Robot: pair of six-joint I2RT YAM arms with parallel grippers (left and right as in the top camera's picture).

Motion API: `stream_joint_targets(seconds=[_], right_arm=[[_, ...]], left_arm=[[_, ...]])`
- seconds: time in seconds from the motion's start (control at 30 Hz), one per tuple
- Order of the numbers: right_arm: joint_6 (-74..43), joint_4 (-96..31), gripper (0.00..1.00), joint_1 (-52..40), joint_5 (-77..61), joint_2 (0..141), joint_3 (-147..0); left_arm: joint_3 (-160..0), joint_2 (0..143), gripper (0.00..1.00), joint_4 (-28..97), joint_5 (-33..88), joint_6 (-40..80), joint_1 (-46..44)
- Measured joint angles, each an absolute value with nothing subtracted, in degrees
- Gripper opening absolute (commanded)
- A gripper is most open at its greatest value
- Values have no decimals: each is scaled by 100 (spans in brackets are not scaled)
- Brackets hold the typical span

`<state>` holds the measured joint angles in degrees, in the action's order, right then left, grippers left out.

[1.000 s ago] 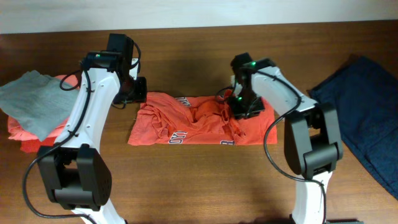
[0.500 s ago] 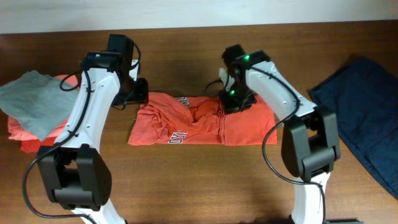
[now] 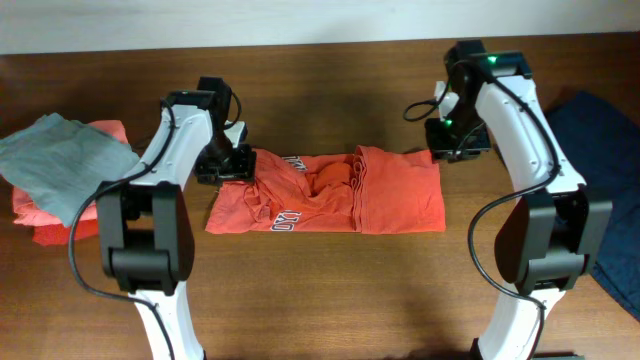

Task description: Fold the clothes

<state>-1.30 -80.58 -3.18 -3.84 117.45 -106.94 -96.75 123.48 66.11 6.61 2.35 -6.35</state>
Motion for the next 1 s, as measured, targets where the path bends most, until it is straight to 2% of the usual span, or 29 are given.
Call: stream_joint_targets(seconds=[0.43,0.47,0.5,0.53,0.57,0.6,0.83,1.0], right_arm=[[-84,-8062,34,-281,-386,11745,-10694],[-80,-8064,34,-281,-386,11745,-10694],[-80,-8068,34,-281,-386,11743,-10694],[-82,-8068,34,-281,-386,11743,-10694],[-80,-8068,34,-281,-386,11743,-10694],[-80,-8068,34,-281,-386,11743,-10694],[-82,-8066,34,-281,-386,11743,-10694],[-78,-8062,35,-281,-386,11743,-10694]], left_arm=[[-9682,12776,69,6281,635,176,-635],[-9714,12796,63,6309,650,172,-633],[-9745,12820,39,6348,646,163,-633],[-9776,12851,20,6390,648,134,-633],[-9802,12868,8,6420,668,141,-631],[-9813,12895,1,6477,703,137,-615],[-9832,12923,0,6890,967,16,-506],[-9810,12315,0,7227,875,-5,381]])
